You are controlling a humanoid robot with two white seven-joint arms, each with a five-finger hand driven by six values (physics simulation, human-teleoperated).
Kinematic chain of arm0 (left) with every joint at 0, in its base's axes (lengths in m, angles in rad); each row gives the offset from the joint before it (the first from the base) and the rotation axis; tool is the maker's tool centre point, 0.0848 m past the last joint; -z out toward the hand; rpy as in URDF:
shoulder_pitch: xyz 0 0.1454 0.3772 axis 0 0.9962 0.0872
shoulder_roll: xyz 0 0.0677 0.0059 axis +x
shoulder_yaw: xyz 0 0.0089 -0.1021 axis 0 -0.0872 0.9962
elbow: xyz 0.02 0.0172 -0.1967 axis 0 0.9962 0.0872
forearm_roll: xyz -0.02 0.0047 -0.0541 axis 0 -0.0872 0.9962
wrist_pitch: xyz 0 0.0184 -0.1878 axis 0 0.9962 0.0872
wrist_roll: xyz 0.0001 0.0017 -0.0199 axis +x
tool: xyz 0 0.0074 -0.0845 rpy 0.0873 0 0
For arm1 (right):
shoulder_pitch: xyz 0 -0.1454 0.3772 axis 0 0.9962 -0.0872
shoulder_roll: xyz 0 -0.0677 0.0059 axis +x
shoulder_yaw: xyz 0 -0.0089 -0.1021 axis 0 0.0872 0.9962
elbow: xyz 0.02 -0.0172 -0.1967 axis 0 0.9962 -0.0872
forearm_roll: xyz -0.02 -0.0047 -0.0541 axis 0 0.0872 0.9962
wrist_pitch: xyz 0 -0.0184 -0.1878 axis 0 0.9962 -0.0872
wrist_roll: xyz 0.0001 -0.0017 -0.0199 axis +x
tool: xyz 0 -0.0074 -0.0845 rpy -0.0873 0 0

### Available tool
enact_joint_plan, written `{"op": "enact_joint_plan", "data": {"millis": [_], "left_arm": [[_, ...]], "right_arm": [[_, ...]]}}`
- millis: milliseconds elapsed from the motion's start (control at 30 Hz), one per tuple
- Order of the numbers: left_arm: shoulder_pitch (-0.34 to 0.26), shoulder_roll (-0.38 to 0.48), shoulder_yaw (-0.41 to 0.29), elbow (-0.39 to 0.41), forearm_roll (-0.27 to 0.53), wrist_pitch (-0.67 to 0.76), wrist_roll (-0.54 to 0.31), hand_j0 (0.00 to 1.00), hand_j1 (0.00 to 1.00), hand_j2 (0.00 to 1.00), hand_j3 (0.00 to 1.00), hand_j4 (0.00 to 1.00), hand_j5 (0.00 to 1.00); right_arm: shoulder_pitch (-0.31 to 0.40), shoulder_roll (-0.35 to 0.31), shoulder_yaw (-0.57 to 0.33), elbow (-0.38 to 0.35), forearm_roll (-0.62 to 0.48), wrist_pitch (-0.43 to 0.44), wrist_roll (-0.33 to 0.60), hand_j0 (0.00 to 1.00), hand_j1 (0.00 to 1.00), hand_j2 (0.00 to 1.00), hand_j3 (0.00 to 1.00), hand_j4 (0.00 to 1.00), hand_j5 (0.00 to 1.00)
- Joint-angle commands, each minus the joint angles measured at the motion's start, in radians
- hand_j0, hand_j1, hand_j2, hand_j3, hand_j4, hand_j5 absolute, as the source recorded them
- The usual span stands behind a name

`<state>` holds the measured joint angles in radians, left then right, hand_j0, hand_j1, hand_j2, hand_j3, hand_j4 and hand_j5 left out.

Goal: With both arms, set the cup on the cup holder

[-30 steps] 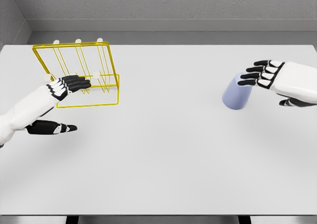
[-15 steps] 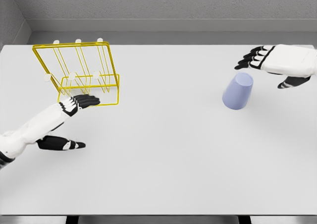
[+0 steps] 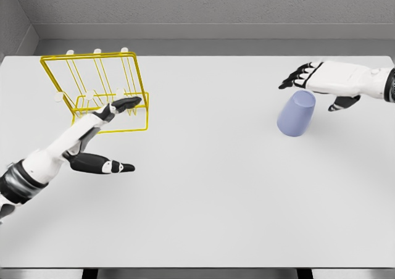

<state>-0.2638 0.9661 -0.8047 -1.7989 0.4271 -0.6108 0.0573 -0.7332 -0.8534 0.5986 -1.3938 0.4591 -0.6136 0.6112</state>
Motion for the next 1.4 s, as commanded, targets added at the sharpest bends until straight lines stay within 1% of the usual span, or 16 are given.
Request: {"op": "enact_joint_plan", "data": {"millis": [0,33,67,100,133,233,267,333,433,567,833,1033,1167,1200,1267,1367], "left_arm": [[-0.005,-0.018,-0.062,0.0,0.079,0.0,-0.008,1.0,1.0,1.0,1.0,1.0,1.0],[-0.015,-0.029,-0.07,0.0,0.085,0.0,-0.008,1.0,1.0,1.0,1.0,1.0,1.0],[-0.029,-0.032,-0.082,0.0,0.136,0.0,-0.01,1.0,1.0,1.0,1.0,1.0,1.0],[-0.052,-0.044,-0.099,0.0,0.163,0.011,-0.01,1.0,1.0,1.0,1.0,1.0,1.0],[-0.075,-0.055,-0.119,0.0,0.197,0.068,-0.011,1.0,1.0,1.0,1.0,1.0,1.0],[-0.095,-0.089,-0.148,0.0,0.213,0.183,-0.031,1.0,1.0,1.0,1.0,1.0,1.0],[-0.103,-0.096,-0.156,0.0,0.232,0.242,-0.033,1.0,1.0,1.0,1.0,1.0,1.0],[-0.103,-0.102,-0.163,0.001,0.236,0.284,-0.034,1.0,1.0,1.0,1.0,1.0,1.0],[-0.103,-0.102,-0.188,0.012,0.243,0.289,-0.068,1.0,1.0,1.0,1.0,1.0,1.0],[-0.103,-0.102,-0.197,0.024,0.262,0.309,-0.068,1.0,1.0,1.0,1.0,1.0,1.0],[-0.104,-0.105,-0.194,0.062,0.325,0.324,-0.068,1.0,1.0,1.0,1.0,1.0,1.0],[-0.103,-0.133,-0.195,0.11,0.325,0.324,-0.07,1.0,1.0,1.0,1.0,1.0,1.0],[-0.103,-0.136,-0.197,0.118,0.325,0.324,-0.07,1.0,1.0,1.0,1.0,1.0,1.0],[-0.103,-0.136,-0.197,0.118,0.325,0.324,-0.07,1.0,1.0,1.0,1.0,1.0,1.0],[-0.104,-0.136,-0.197,0.118,0.323,0.325,-0.07,1.0,1.0,1.0,1.0,1.0,1.0],[-0.103,-0.148,-0.197,0.138,0.323,0.325,-0.07,1.0,1.0,1.0,1.0,1.0,1.0]], "right_arm": [[0.0,0.005,0.018,0.01,0.02,0.003,0.0,1.0,1.0,1.0,1.0,1.0,1.0],[0.0,0.005,0.02,0.012,0.023,0.003,0.0,1.0,1.0,1.0,1.0,1.0,1.0],[0.0,0.007,0.021,0.016,0.023,0.003,0.0,0.99,0.99,0.99,0.99,0.99,0.99],[-0.006,0.013,0.033,0.018,0.023,0.003,0.0,0.99,0.99,0.99,0.99,0.99,0.99],[-0.008,0.02,0.04,0.03,0.029,0.003,0.0,0.99,0.99,0.99,0.99,0.99,0.99],[-0.014,0.053,0.041,0.053,0.058,0.003,0.0,0.99,0.99,0.99,0.99,0.99,0.99],[-0.014,0.056,0.041,0.053,0.059,0.003,0.0,0.99,0.99,0.99,0.99,0.99,0.99],[-0.014,0.057,0.043,0.053,0.061,0.003,0.0,0.99,0.99,0.99,0.99,0.99,0.99],[-0.026,0.077,0.05,0.091,0.073,0.003,0.0,0.99,0.99,0.99,0.99,0.99,0.99],[-0.028,0.077,0.056,0.093,0.078,0.003,0.0,0.97,0.97,0.97,0.97,0.97,0.97],[-0.026,0.074,0.056,0.091,0.078,0.003,0.0,0.83,0.83,0.83,0.83,0.83,0.83],[-0.025,0.07,0.058,0.085,0.081,0.003,0.0,0.83,0.83,0.83,0.83,0.83,0.83],[-0.025,0.068,0.07,0.085,0.081,0.003,0.0,0.78,0.78,0.78,0.78,0.78,0.78],[-0.025,0.068,0.07,0.084,0.081,0.003,0.0,0.75,0.75,0.75,0.75,0.75,0.75],[-0.025,0.068,0.07,0.085,0.081,0.003,0.0,0.74,0.74,0.74,0.74,0.74,0.74],[-0.026,0.066,0.07,0.085,0.082,0.003,0.0,0.68,0.68,0.68,0.68,0.68,0.68]]}}
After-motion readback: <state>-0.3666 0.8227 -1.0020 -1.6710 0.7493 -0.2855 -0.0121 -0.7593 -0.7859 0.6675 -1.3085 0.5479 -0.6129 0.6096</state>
